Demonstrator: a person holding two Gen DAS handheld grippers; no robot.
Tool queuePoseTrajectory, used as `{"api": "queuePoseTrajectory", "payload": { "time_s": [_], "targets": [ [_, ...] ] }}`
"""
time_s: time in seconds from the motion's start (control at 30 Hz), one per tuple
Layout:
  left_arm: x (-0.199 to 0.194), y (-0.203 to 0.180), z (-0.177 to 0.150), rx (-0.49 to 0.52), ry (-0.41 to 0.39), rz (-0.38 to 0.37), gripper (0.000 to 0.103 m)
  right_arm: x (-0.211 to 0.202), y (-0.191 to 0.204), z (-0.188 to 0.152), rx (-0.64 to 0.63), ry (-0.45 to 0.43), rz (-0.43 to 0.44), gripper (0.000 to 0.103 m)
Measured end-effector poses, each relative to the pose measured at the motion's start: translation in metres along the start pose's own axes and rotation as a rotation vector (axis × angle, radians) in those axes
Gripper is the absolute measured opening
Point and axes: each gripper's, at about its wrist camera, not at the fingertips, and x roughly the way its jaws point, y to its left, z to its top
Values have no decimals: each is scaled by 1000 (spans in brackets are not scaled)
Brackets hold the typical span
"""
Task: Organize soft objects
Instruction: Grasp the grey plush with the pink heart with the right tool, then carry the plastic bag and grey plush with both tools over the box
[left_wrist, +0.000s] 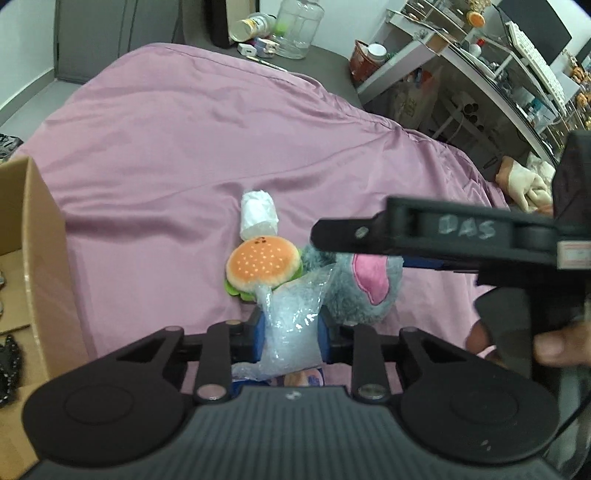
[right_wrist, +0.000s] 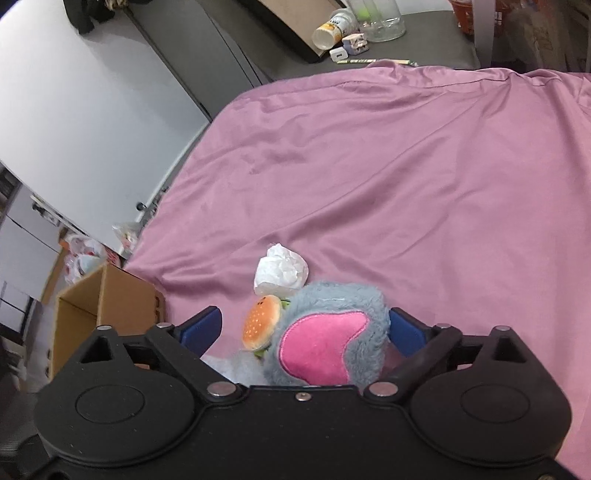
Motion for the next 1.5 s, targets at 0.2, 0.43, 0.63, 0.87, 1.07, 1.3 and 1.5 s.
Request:
{"api": "queuePoseTrajectory", "payload": {
  "time_s": [0.2,0.43,0.63,0.87,1.07,1.3,1.5],
  "targets": [
    [-13,3,2,-16,-25,27,27,3,-8,-2,25,33,-30,48],
    [-30,-3,4,-11,-74,22,27,-33,-3,-7,7,-8,-36,46],
    [-51,-4,7,-6,-131,23,27,-64,12,-7,-13,-66,-28,46],
    [-94,4,9,-18,-219,24,27,-93,42,-3,-98,-155,-22,46],
    [-125,18,1,-25,-258,47,27,-101,69,-6,-163,-198,-5,46],
    [-153,35,-15,-25,-277,87,27,-104,92,-17,-181,-223,20,46],
    [-177,53,-28,-45,-307,110,27,-108,113,-30,-207,-238,49,46]
  ]
}}
